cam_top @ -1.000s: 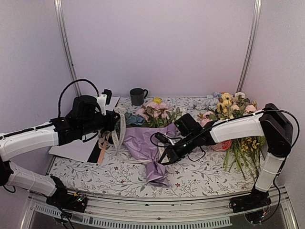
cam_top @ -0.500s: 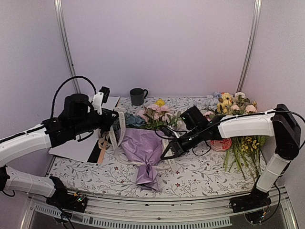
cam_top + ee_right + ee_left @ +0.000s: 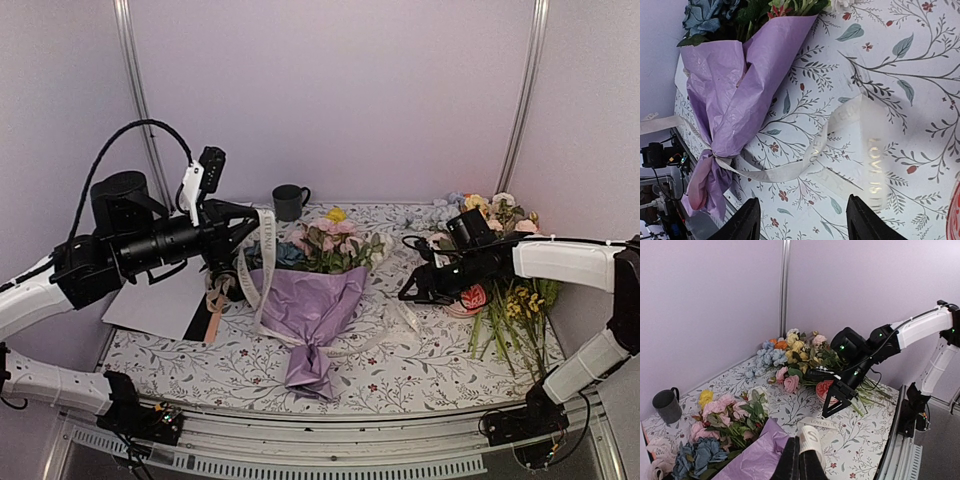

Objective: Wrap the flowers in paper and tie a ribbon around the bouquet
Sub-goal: Move the folded bouquet to the center of the board, then pass from the left arm to the right

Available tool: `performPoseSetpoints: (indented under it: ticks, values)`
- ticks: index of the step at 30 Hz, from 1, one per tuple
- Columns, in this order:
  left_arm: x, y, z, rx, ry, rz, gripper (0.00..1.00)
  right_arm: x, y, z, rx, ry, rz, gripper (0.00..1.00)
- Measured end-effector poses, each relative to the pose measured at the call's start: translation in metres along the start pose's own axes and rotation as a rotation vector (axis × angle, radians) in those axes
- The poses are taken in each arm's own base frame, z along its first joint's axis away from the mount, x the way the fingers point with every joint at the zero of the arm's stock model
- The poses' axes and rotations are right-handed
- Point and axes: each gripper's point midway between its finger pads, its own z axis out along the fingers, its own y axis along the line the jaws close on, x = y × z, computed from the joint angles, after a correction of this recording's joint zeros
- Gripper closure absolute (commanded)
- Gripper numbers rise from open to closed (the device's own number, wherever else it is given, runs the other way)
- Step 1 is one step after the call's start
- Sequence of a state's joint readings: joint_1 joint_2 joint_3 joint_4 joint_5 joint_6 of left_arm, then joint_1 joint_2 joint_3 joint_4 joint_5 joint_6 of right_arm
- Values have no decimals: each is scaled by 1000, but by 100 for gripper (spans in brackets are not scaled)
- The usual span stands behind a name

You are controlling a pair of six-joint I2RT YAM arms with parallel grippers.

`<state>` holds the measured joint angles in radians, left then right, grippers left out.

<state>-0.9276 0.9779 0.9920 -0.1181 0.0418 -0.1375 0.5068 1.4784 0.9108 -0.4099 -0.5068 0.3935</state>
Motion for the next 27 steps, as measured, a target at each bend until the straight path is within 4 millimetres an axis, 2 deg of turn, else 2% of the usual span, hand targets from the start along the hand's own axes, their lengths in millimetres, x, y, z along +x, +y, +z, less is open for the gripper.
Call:
performPoseSetpoints:
  ticks: [4, 8, 9, 11, 16, 18, 21, 24, 27]
  values:
    - [-19, -23, -2, 61, -32, 52, 100, -5, -6, -17, 91, -32, 4, 38]
    - [-34, -41, -6, 103, -55, 97, 100, -27, 17, -33, 89, -95, -78, 40]
    - [-38, -45, -8, 109, -63, 106, 100, -32, 30, -35, 67, -111, -120, 40]
    - [-47, -49, -11, 117, -82, 121, 100, -34, 70, -32, -23, -127, -237, 39]
    - [-57, -52, -14, 101, -105, 143, 100, -16, 218, -6, -405, -110, -590, 34]
    - [-59, -48, -15, 75, -108, 142, 100, -8, 256, 9, -516, -102, -674, 33]
    - [-63, -40, -16, 27, -116, 139, 100, 6, 282, 26, -630, -77, -731, 33]
    - [-65, -34, -17, -7, -122, 141, 100, 14, 287, 42, -679, -53, -739, 33]
    - [-67, -30, -19, -28, -128, 148, 100, 19, 292, 49, -714, -44, -747, 37]
